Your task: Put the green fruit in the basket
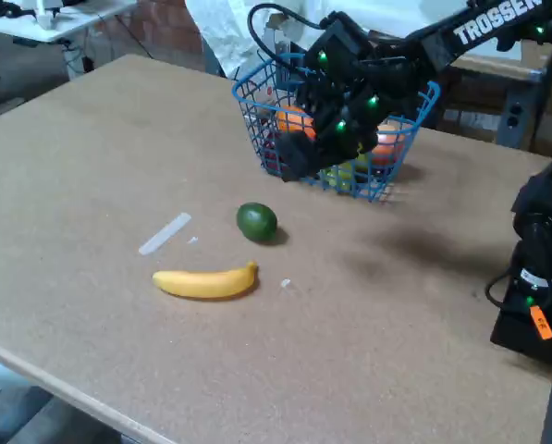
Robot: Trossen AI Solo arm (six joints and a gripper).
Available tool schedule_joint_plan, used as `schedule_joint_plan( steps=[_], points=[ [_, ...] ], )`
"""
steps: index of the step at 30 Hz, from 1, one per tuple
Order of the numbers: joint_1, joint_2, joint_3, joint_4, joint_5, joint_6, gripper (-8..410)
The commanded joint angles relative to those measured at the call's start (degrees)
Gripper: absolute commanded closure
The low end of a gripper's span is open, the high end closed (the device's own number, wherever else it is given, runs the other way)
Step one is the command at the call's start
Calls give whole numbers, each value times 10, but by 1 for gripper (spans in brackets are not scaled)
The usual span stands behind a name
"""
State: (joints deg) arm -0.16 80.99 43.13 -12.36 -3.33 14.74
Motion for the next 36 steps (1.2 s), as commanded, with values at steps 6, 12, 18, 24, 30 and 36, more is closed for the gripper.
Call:
schedule_joint_plan(
  steps=[6,12,18,24,30,36],
  points=[
    [0,0,0,6,-2,-3,5],
    [0,0,0,14,2,0,1],
    [0,21,24,1,8,2,1],
    [0,119,129,-104,9,18,1],
    [1,198,224,-189,7,32,1],
    [1,263,306,-278,-1,39,1]
  ],
)
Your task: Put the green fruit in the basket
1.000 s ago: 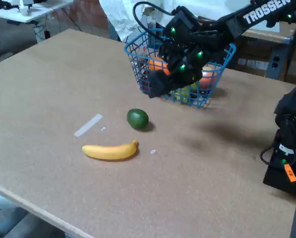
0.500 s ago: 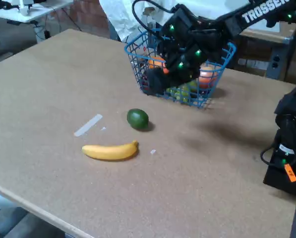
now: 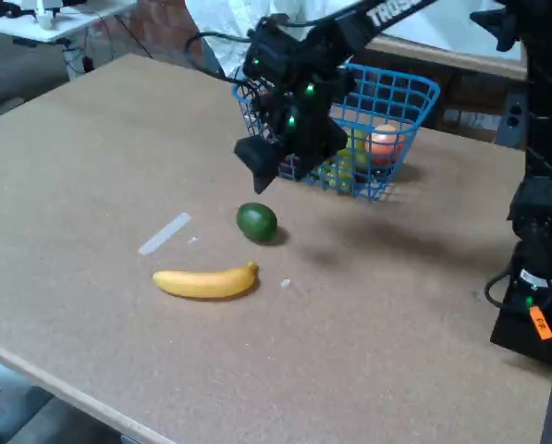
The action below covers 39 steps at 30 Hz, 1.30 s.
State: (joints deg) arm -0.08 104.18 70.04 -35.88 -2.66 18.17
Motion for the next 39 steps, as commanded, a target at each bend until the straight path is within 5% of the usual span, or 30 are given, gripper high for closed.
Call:
schedule_joint_plan(
  steps=[1,13,39],
  points=[
    [0,41,49,-54,-14,7,1],
    [3,106,83,-65,-38,12,1],
    [10,119,80,20,32,6,1]
  ],
)
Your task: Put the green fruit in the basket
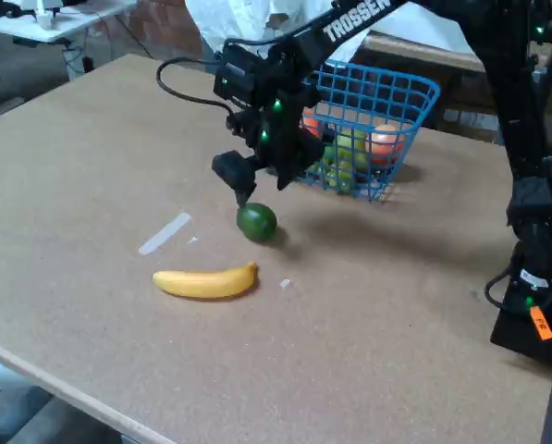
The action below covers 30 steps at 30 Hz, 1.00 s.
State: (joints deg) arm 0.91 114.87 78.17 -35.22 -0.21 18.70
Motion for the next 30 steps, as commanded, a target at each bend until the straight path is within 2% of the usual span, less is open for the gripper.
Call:
schedule_joint_plan(
  steps=[1,8,30],
  points=[
    [0,16,-1,14,7,1,1],
    [0,62,-1,32,7,7,1],
    [4,83,-19,94,-9,13,2]
  ],
)
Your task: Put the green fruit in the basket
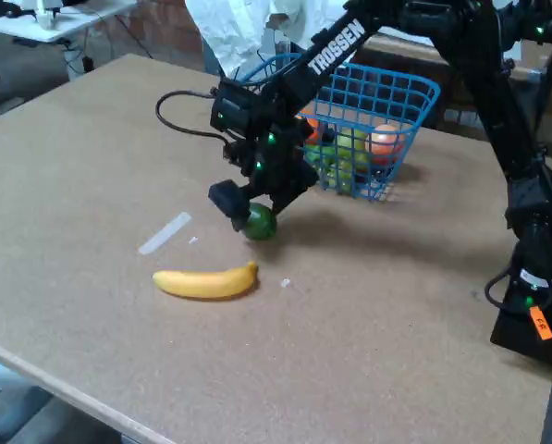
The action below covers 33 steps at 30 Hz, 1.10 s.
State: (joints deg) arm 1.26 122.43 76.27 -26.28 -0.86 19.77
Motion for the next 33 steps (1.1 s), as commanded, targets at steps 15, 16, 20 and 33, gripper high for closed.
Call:
schedule_joint_plan(
  steps=[15,16,20,33],
  points=[
    [2,6,0,10,-1,-4,60],
    [2,6,0,9,-1,-4,75],
    [2,6,0,10,-1,-4,143],
    [10,-12,7,8,-3,0,250]
  ],
)
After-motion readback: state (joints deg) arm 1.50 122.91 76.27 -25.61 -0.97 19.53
